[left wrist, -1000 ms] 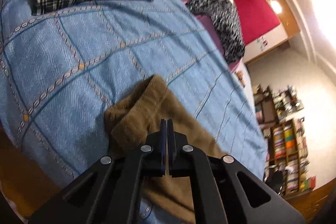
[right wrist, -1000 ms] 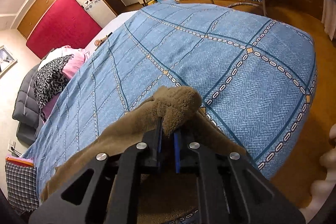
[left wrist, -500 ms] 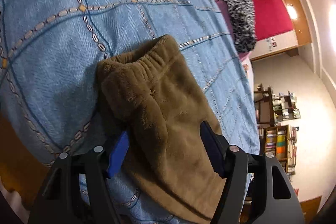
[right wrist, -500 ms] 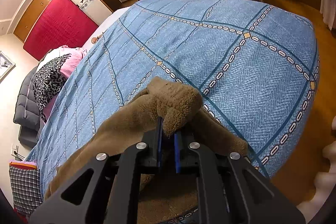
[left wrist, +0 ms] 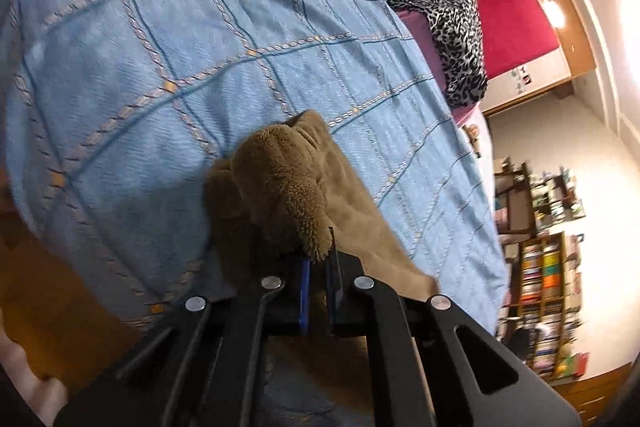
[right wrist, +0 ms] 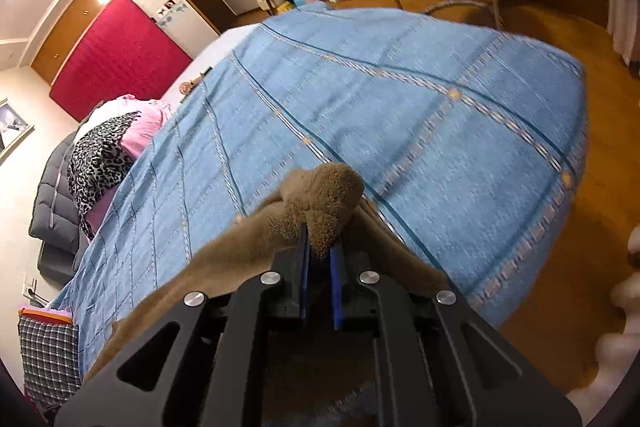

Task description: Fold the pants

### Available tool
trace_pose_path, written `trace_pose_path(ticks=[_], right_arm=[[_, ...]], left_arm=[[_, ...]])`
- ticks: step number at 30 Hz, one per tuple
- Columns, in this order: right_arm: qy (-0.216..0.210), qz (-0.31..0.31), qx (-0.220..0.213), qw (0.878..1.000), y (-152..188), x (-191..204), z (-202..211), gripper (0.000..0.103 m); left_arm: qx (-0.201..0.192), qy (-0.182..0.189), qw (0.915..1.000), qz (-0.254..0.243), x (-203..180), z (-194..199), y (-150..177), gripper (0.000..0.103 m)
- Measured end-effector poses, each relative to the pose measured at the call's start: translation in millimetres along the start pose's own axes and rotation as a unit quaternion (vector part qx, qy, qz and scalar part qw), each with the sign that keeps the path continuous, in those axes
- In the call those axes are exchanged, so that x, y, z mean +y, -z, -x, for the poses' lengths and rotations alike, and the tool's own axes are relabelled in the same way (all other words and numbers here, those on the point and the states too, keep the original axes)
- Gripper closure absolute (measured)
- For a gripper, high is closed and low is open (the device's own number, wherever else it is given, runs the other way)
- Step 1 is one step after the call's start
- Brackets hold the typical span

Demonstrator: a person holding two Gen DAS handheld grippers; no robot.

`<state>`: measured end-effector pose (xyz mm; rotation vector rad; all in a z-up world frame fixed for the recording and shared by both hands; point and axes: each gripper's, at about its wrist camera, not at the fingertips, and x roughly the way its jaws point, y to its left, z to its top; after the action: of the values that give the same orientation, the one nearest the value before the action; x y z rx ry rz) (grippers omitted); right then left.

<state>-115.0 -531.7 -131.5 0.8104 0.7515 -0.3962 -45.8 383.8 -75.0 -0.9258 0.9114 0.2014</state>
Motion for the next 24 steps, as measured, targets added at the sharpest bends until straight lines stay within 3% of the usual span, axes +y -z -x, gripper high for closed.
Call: trace_pose_path(ticks=[5,8,10,13,16,17,19,24], right_arm=[[0.033,-0.005,0.027,0.999,28,-23,-10,0.095],[0.041,-0.015,0.038,0.998,39,-33,-19,0.095],[0.040,-0.001,0.035,0.999,40,-30,-19,0.095],[0.025,-0.010,0.031,0.999,37,-34,-16,0.086],[0.020,-0.025,0.019,0.999,33,-42,-9,0.080],[0.031,-0.025,0.009,0.999,32,-44,-5,0.067],[0.049,-0.021,-0.010,0.999,31,-45,4,0.058],[0.066,0.032,-0.058,0.996,18,-26,15,0.058]], left_arm=[[0.028,-0.076,0.9962,-0.032,8,-30,15,0.097],[0.047,-0.138,0.9859,-0.084,0,-60,25,0.094],[0.046,-0.134,0.9865,-0.082,-6,-62,26,0.086],[0.000,-0.134,0.9859,-0.100,-18,-44,24,0.046],[-0.040,-0.143,0.9820,-0.117,-26,-24,24,0.045],[-0.051,-0.143,0.9810,-0.121,-29,-18,23,0.045],[-0.070,-0.137,0.9798,-0.128,-38,-6,23,0.044],[-0.106,-0.132,0.9776,-0.125,-53,7,24,0.042]])
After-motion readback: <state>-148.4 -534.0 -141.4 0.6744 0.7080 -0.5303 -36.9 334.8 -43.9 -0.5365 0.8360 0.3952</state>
